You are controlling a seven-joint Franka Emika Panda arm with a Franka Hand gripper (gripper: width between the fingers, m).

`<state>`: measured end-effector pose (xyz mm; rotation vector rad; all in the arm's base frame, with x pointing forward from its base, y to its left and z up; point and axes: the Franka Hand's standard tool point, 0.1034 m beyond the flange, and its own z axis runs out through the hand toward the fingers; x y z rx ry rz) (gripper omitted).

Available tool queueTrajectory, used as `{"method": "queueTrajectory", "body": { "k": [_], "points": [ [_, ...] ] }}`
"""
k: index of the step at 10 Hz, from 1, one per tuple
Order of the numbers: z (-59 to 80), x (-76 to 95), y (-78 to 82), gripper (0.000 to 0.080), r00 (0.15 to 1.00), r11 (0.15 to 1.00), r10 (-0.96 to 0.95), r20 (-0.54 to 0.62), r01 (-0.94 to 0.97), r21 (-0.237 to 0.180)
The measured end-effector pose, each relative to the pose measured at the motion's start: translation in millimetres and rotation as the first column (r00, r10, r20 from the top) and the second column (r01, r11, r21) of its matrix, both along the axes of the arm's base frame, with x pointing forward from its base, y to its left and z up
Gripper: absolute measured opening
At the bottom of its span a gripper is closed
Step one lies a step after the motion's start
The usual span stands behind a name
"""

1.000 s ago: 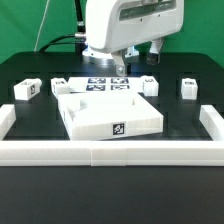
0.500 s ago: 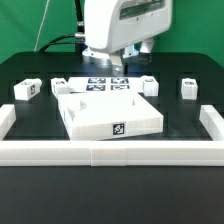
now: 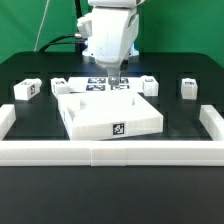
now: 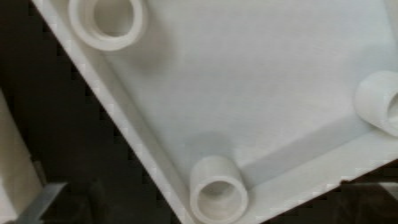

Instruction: Assemble one leg

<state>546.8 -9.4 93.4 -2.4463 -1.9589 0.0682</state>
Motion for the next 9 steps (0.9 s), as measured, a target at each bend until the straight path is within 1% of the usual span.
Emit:
{"method": "queueTrajectory", "body": {
  "k": [1, 2, 3, 4, 5, 6, 7, 9],
  "points": [
    [-0.1, 0.0, 0.0, 0.065, 1.0, 1.0, 0.0, 0.0, 0.0, 0.0],
    [-1.0, 0.7, -1.0, 0.065, 0.998, 0.998, 0.061, 0.022, -0.061, 0.004],
    [-7.5, -7.8, -5.0, 0.065, 0.983, 0.984, 0.176, 0.06, -0.176, 0.005],
    [-15.6, -20.3, -8.9, 0.065, 0.965, 0.967, 0.254, 0.056, -0.255, 0.007],
    [-23.0, -27.4, -9.0, 0.065, 0.936, 0.939, 0.344, 0.08, -0.344, -0.008],
    [-29.7, -38.6, -1.3, 0.065, 0.916, 0.919, 0.395, 0.067, -0.394, -0.027],
    [-31.1, -41.5, 0.5, 0.065, 0.906, 0.908, 0.418, 0.063, -0.417, -0.033],
    [-31.9, -41.8, -1.4, 0.065, 0.908, 0.91, 0.414, 0.062, -0.413, -0.033]
  ]
}}
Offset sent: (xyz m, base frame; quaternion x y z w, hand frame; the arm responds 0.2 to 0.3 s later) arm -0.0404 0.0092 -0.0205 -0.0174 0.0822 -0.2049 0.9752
